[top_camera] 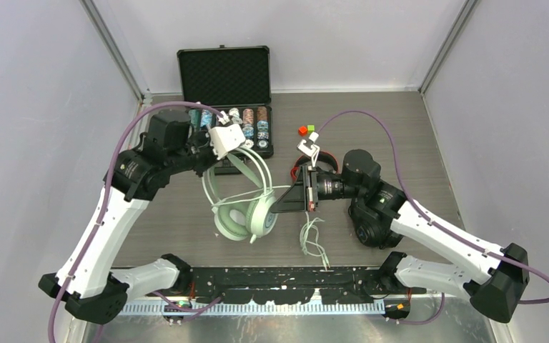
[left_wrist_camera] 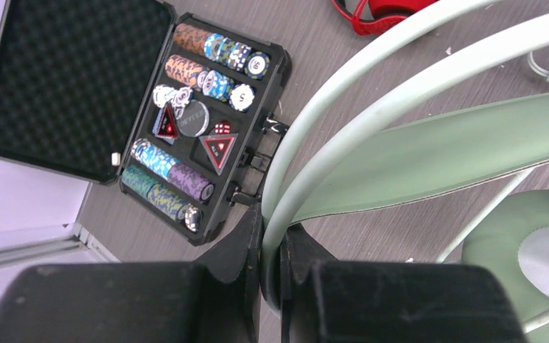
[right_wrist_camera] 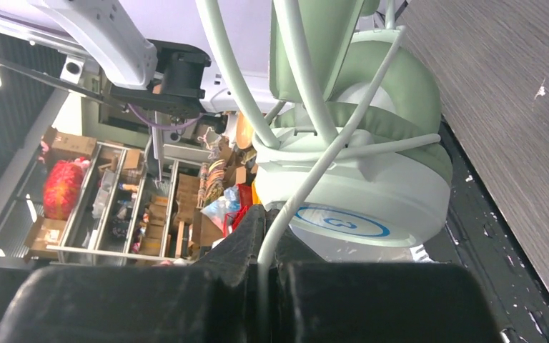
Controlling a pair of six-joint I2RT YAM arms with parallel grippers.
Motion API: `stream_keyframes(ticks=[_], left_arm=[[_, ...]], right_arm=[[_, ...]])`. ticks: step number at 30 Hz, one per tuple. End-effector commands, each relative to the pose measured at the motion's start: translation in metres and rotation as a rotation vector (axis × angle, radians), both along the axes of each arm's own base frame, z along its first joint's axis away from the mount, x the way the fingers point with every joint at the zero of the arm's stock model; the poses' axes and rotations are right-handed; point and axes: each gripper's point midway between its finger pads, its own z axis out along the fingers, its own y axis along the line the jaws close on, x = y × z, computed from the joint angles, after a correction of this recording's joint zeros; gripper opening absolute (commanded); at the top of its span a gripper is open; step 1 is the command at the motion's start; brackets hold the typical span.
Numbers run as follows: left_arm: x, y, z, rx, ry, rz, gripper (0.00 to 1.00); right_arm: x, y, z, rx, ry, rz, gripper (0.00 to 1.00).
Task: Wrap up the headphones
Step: Wrap the headphones cable around the headphones.
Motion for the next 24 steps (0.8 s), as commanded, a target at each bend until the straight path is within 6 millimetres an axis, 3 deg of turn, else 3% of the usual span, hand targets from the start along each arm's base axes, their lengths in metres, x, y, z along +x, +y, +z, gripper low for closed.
stream_keyframes(ticks=[1, 4, 7, 13, 18, 24], left_arm=[[0.008, 0.031, 0.002, 0.071, -0.07, 0.136, 0.0], [0.008, 0.036, 0.001, 0.086, -0.078, 0.151, 0.0], [0.011, 0.041, 0.004, 0.086, -0.09, 0.195, 0.0], [0.014, 0.042, 0.005, 0.027, -0.064, 0.273, 0.0], [0.014, 0.042, 0.009, -0.058, -0.038, 0.356, 0.0], [0.018, 0.049, 0.017, -0.187, 0.004, 0.54, 0.0]], right_arm=[[-0.009, -0.004, 0.047, 0.151, -0.1, 0.043, 0.07], [-0.005, -0.003, 0.05, 0.16, -0.092, 0.021, 0.08], [0.0, 0.001, 0.052, 0.169, -0.079, 0.015, 0.18], [0.006, 0.011, 0.069, 0.239, -0.032, 0.034, 0.14], [0.021, 0.023, 0.068, 0.229, -0.008, 0.002, 0.13], [0.039, 0.042, 0.076, 0.229, -0.011, -0.021, 0.21]])
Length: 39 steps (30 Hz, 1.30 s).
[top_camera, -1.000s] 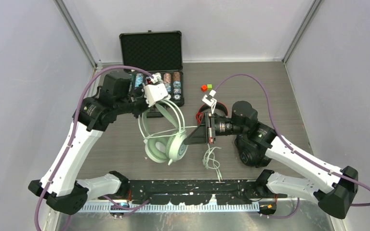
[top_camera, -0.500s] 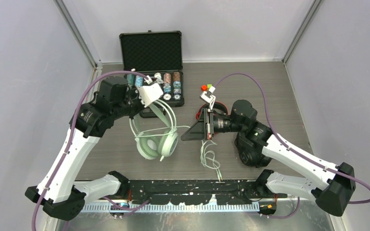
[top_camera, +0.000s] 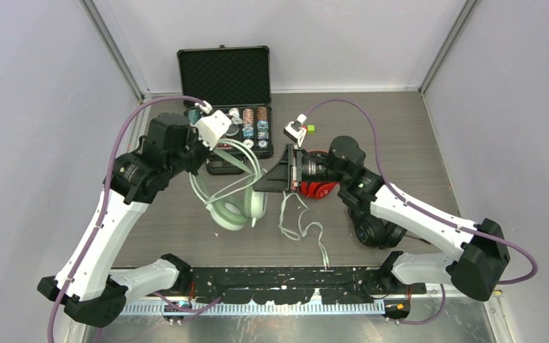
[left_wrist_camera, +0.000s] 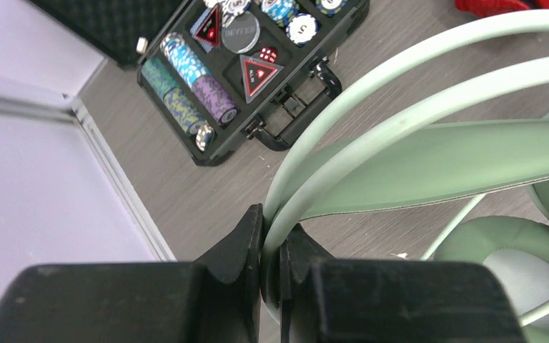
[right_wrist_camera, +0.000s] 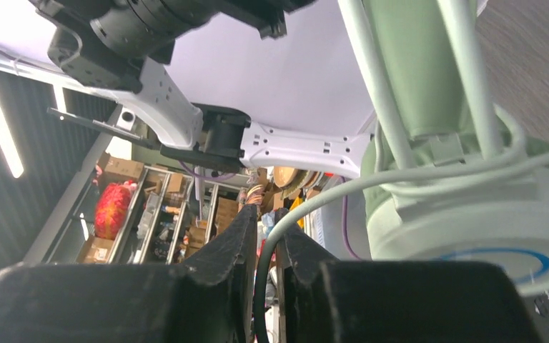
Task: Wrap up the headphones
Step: Wrap the headphones cable around the headphones.
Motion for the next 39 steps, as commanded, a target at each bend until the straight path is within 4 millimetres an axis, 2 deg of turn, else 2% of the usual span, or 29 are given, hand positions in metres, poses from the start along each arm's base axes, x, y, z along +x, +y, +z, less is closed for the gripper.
stream_keyframes(ticks=[1, 7, 13, 17, 21, 26, 31, 35, 39], left_arm=[[0.008, 0.005, 0.025, -0.173, -0.039, 0.195, 0.0], [0.008, 0.009, 0.024, -0.262, -0.004, 0.322, 0.0], [0.01, 0.025, 0.026, -0.366, -0.023, 0.529, 0.0], [0.014, 0.035, 0.027, -0.4, -0.025, 0.667, 0.0], [0.016, 0.033, 0.032, -0.514, -0.032, 0.749, 0.0], [0.021, 0.03, 0.039, -0.623, -0.065, 0.787, 0.0], [0.029, 0.037, 0.045, -0.672, -0.13, 0.844, 0.0], [0.039, 0.041, 0.048, -0.722, -0.141, 0.879, 0.0], [0.05, 0.038, 0.054, -0.818, -0.138, 0.884, 0.0]], right_arm=[[0.007, 0.011, 0.051, 0.116, -0.1, -0.013, 0.21], [0.016, 0.036, 0.049, 0.069, -0.101, -0.011, 0.27], [0.01, 0.053, 0.042, 0.044, -0.095, 0.018, 0.33], [0.01, 0.057, 0.028, -0.03, -0.116, -0.011, 0.38], [0.011, 0.061, 0.017, -0.096, -0.152, -0.038, 0.4], [0.014, 0.062, 0.009, -0.156, -0.183, -0.077, 0.4], [0.016, 0.063, 0.0, -0.237, -0.228, -0.11, 0.4], [0.014, 0.062, -0.002, -0.276, -0.259, -0.127, 0.4], [0.013, 0.061, -0.013, -0.32, -0.265, -0.141, 0.4]])
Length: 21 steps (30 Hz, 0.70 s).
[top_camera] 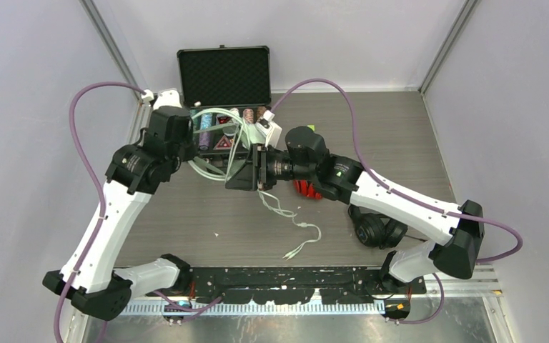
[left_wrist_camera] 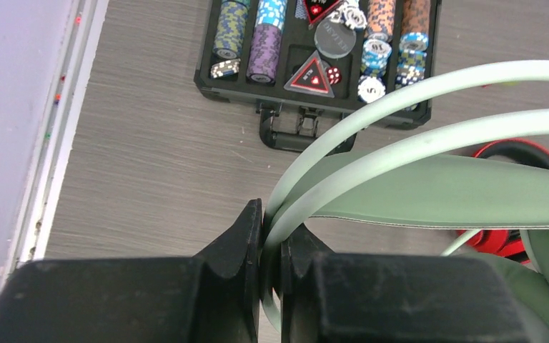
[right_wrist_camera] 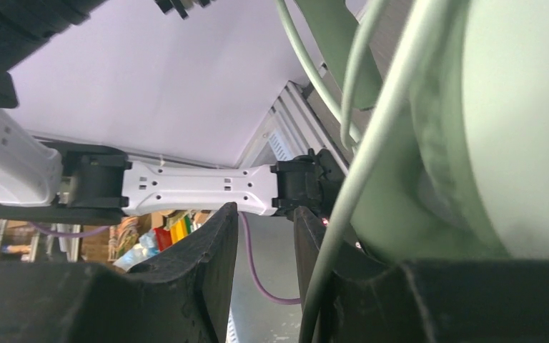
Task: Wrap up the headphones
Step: Wrap the headphones cable around the headphones.
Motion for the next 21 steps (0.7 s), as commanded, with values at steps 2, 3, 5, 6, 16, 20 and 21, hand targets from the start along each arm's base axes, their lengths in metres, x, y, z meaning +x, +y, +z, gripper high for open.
stream_keyframes(ticks=[2, 3, 5, 6, 16, 20, 21], left_arm=[[0.036, -0.003, 0.052, -0.272, -0.248, 0.138, 0.0], [0.037, -0.003, 0.052, -0.286, -0.252, 0.146, 0.0], [0.04, -0.002, 0.054, -0.312, -0.266, 0.164, 0.0], [0.041, -0.001, 0.055, -0.326, -0.275, 0.174, 0.0], [0.053, 0.006, 0.049, -0.464, -0.307, 0.281, 0.0], [0.054, 0.004, 0.046, -0.496, -0.302, 0.288, 0.0], [0.053, 0.004, 0.047, -0.502, -0.304, 0.291, 0.0]], right_arm=[[-0.009, -0.002, 0.001, -0.042, -0.054, 0.0, 0.4], [-0.01, -0.001, 0.001, -0.043, -0.056, 0.002, 0.4], [-0.011, 0.002, 0.002, -0.049, -0.065, 0.006, 0.4], [-0.012, 0.003, 0.002, -0.055, -0.072, 0.004, 0.4], [-0.017, 0.023, 0.003, -0.071, -0.113, -0.023, 0.35], [-0.021, 0.035, -0.006, -0.09, -0.128, -0.018, 0.31], [-0.021, 0.037, -0.01, -0.104, -0.134, -0.021, 0.29]])
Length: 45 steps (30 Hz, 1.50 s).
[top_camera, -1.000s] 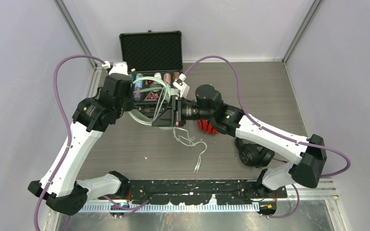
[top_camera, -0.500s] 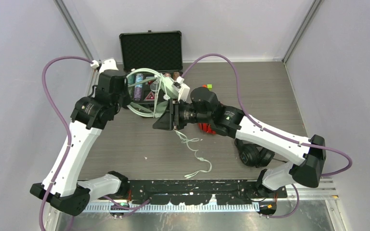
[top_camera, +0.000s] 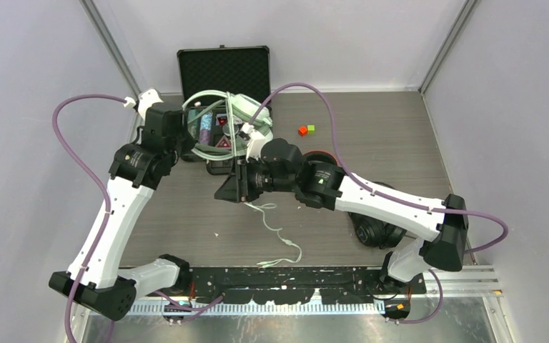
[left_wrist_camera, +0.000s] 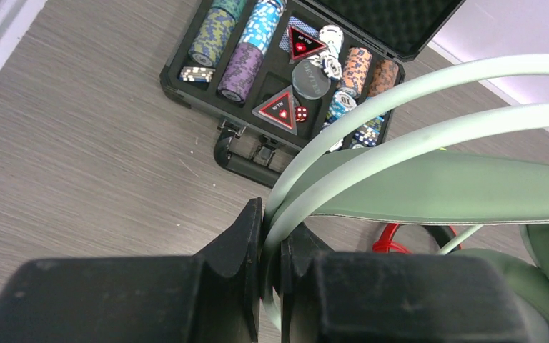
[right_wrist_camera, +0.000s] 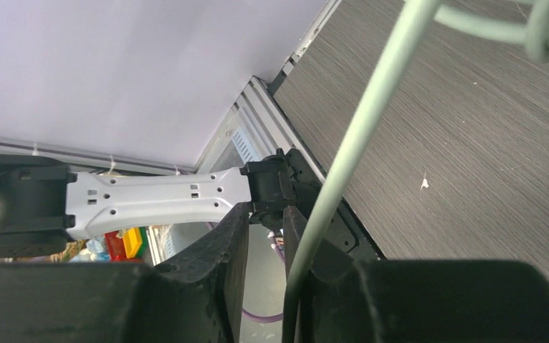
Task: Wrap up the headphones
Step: Wrap the headphones cable around the headphones.
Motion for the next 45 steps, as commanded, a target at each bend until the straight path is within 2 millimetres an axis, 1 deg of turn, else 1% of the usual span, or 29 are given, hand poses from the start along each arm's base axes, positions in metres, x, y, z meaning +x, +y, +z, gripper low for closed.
stream_keyframes(ticks=[1, 3, 5, 7, 10, 12, 17, 21, 24, 26, 27, 31, 34, 38, 42, 45], left_arm=[[0.02, -0.003, 0.053, -0.202, -0.235, 0.094, 0.0], [0.019, -0.003, 0.057, -0.214, -0.256, 0.092, 0.0], [0.018, -0.003, 0.06, -0.23, -0.278, 0.095, 0.0], [0.018, -0.003, 0.062, -0.25, -0.299, 0.1, 0.0], [0.018, 0.0, 0.059, -0.287, -0.318, 0.114, 0.0], [0.018, -0.001, 0.059, -0.298, -0.324, 0.109, 0.0], [0.022, -0.004, 0.05, -0.318, -0.306, 0.11, 0.0], [0.023, -0.007, 0.049, -0.327, -0.301, 0.1, 0.0], [0.024, -0.005, 0.04, -0.308, -0.284, 0.104, 0.0], [0.026, -0.005, 0.032, -0.303, -0.271, 0.109, 0.0], [0.027, -0.006, 0.028, -0.301, -0.263, 0.11, 0.0], [0.031, -0.005, 0.021, -0.282, -0.247, 0.115, 0.0], [0.034, -0.006, 0.015, -0.28, -0.231, 0.121, 0.0], [0.034, -0.01, 0.016, -0.31, -0.228, 0.111, 0.0], [0.028, -0.008, 0.03, -0.337, -0.253, 0.103, 0.0], [0.022, -0.006, 0.045, -0.372, -0.274, 0.092, 0.0]], right_arm=[[-0.008, 0.01, 0.001, -0.016, -0.05, 0.007, 0.26], [-0.004, 0.009, -0.013, -0.054, -0.063, -0.01, 0.2], [-0.002, 0.009, -0.023, -0.078, -0.071, -0.022, 0.17], [-0.009, 0.012, -0.028, -0.092, -0.094, 0.019, 0.17], [-0.018, 0.015, -0.051, -0.2, -0.118, 0.063, 0.17], [-0.018, 0.015, -0.057, -0.239, -0.148, 0.041, 0.14], [-0.023, 0.02, -0.05, -0.212, -0.18, 0.046, 0.07], [-0.023, 0.02, -0.048, -0.213, -0.194, 0.044, 0.05], [-0.023, 0.018, -0.028, -0.165, -0.216, 0.03, 0.01], [-0.027, 0.018, -0.008, -0.114, -0.234, 0.037, 0.0], [-0.03, 0.019, -0.002, -0.099, -0.237, 0.048, 0.0], [-0.044, 0.02, 0.016, -0.066, -0.244, 0.084, 0.0], [-0.051, 0.019, 0.024, -0.035, -0.243, 0.093, 0.0], [-0.05, 0.018, 0.011, -0.064, -0.235, 0.088, 0.0], [-0.047, 0.011, -0.014, -0.119, -0.227, 0.067, 0.0], [-0.039, 0.0, -0.035, -0.169, -0.233, 0.015, 0.03]])
